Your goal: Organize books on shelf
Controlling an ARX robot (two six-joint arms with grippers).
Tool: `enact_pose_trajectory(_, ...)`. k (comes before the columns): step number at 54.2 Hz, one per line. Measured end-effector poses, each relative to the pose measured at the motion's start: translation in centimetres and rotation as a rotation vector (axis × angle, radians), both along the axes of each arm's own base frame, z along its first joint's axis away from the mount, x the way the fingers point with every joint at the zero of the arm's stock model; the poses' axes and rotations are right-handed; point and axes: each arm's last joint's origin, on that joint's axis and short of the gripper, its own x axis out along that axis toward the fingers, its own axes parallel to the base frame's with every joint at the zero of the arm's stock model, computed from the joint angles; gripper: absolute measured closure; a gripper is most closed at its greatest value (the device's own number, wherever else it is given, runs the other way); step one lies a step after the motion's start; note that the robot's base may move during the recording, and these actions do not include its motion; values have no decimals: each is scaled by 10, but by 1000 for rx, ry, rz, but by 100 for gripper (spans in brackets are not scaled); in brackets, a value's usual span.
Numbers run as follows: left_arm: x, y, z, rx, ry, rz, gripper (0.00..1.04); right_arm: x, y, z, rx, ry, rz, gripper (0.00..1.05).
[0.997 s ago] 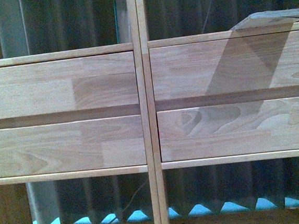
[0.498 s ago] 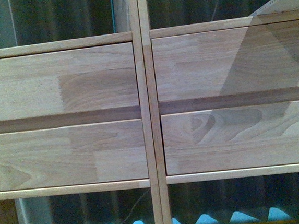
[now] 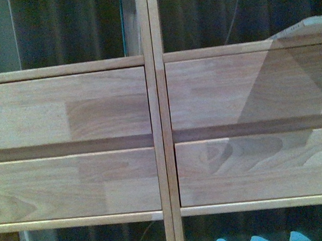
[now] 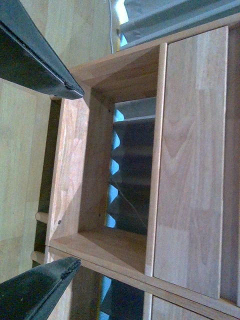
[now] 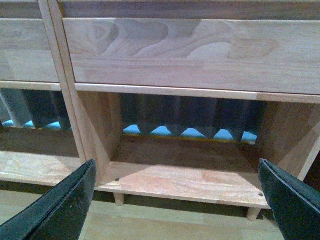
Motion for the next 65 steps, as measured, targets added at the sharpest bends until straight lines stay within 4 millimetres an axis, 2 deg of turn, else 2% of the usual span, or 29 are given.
enact_pose_trajectory(42,0,0,0,0,0,0,7,0,0,0,0,0,0,7)
enact_pose_trajectory(44,0,0,0,0,0,0,7,3,0,3,-18,-27,-112,7)
enact_pose_trajectory(50,0,0,0,0,0,-1,7,13,7,17,72,-147,-539,7)
enact_pose_trajectory(54,0,0,0,0,0,0,7,17,6,9,89,-77,-824,7)
enact_pose_trajectory(59,0,0,0,0,0,0,7,21,2,-2,74,8,-942,7)
enact_pose_trajectory(65,0,0,0,0,0,0,7,34,-2,7,172,16,-934,7)
